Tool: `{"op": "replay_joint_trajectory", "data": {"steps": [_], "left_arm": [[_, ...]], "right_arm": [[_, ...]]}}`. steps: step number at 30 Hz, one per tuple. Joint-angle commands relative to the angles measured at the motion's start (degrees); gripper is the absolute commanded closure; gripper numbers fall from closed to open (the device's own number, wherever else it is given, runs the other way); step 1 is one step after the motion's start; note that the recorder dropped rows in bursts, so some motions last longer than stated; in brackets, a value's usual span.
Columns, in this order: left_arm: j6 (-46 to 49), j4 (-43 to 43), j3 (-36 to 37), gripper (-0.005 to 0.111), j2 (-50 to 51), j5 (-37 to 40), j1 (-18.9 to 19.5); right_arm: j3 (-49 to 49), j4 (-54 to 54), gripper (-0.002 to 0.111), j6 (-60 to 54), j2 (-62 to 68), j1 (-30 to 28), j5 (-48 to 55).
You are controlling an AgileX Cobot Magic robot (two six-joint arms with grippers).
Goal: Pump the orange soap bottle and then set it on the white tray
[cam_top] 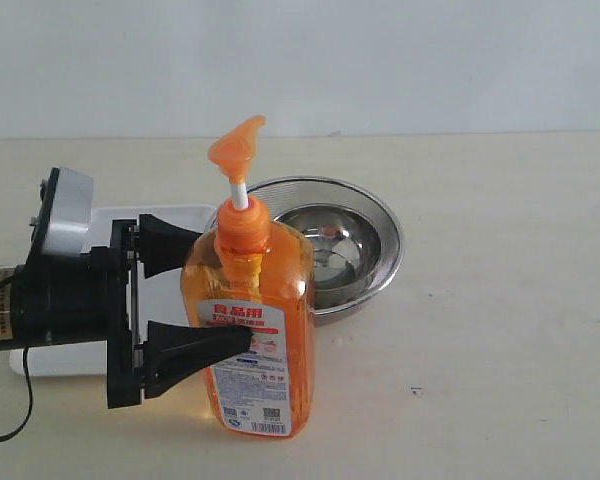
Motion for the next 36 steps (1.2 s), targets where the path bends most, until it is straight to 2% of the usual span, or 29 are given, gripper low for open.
{"op": "replay_joint_trajectory", "data": {"steps": [1,17,30,36], "left_arm": [[-2.8,3.5,-0.8,0.016,0.2,-0.2,-0.3],[-7.2,9.3,-0.8,0.016,0.2,-0.2,-0.3],[-7.4,5.4,-0.8,0.016,0.2,-0.2,-0.6],[-4.5,4.2,-0.8,0.016,0.2,-0.2,-3.2]], "right_arm": [[-0.1,0.0,0.108,-0.4,-0.2,-0.3,-0.7],[-0.1,0.0,0.108,-0.4,-0.2,-0.3,-0.7],[-0.1,0.0,0.108,-0.4,-0.2,-0.3,-0.2],[-0.1,0.0,0.108,-0.4,-0.2,-0.3,-0.2]]}}
